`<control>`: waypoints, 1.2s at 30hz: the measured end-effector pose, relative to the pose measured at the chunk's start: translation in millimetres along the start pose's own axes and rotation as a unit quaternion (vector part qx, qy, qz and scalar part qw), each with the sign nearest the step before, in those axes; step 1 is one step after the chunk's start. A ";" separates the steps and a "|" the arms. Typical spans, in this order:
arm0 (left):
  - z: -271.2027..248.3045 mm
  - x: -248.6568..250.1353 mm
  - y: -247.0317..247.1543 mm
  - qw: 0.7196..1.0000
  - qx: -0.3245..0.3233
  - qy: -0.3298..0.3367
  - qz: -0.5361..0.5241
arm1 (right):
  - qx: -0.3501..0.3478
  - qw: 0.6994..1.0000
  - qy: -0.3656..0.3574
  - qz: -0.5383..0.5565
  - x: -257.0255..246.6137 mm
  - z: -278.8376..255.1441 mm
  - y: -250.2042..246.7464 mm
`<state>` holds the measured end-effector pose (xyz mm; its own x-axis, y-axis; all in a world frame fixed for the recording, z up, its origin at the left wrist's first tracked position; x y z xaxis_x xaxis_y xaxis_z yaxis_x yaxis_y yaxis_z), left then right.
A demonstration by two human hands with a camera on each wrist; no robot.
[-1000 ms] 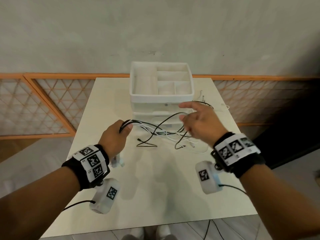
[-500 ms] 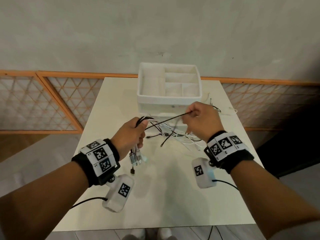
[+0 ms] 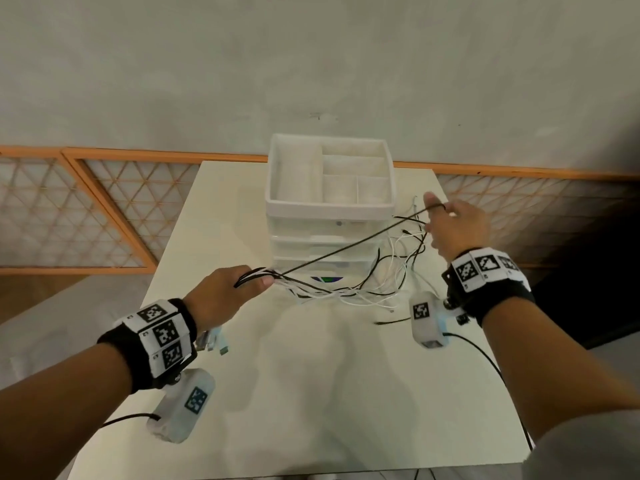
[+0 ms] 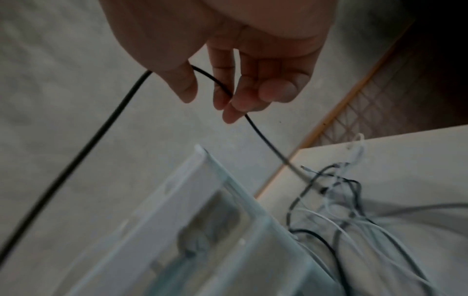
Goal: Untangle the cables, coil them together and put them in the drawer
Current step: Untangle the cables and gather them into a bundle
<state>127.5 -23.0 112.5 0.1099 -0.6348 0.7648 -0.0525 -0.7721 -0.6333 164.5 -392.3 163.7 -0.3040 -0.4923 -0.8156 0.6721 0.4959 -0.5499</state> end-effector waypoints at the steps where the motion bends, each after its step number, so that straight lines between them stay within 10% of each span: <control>1: 1.8 -2.6 -1.1 1.000 0.015 -0.009 0.012 | 0.007 1.000 -0.012 0.027 -12.9 3.9 -2.3; 9: 8.3 -7.5 -8.5 0.996 0.051 -0.071 0.004 | -0.020 0.993 -0.097 0.065 -34.7 28.8 18.1; 17: 6.4 19.0 -6.1 0.991 0.052 -0.074 -0.095 | -0.265 0.931 -0.079 -0.237 70.0 -24.5 59.4; 23: -0.3 52.3 14.0 0.991 -0.016 -0.018 -0.133 | -0.310 0.922 -0.230 0.035 -18.6 -113.2 48.6; 31: -30.1 52.6 40.0 0.972 -0.154 0.146 0.103 | -0.407 0.881 -0.230 -0.076 5.3 -134.9 62.6; 36: -38.4 28.6 57.7 0.962 -0.110 0.150 0.199 | -0.319 0.895 -0.280 -0.137 40.3 -139.1 70.3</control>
<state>89.4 -86.8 102.4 -0.2530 -0.8360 0.4869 -0.2441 -0.4319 -0.8683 105.6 -277.8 67.1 0.1072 -0.8505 -0.5149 0.0471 0.5216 -0.8519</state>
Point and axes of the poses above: each hand's wrist, its own z-axis towards the middle knuckle, its own y-axis out of the palm, x = y × z, the point moved 5 cm from there along z, towards the middle knuckle, and after that the axes turned 15 degrees about x, right-handed, at the moved point
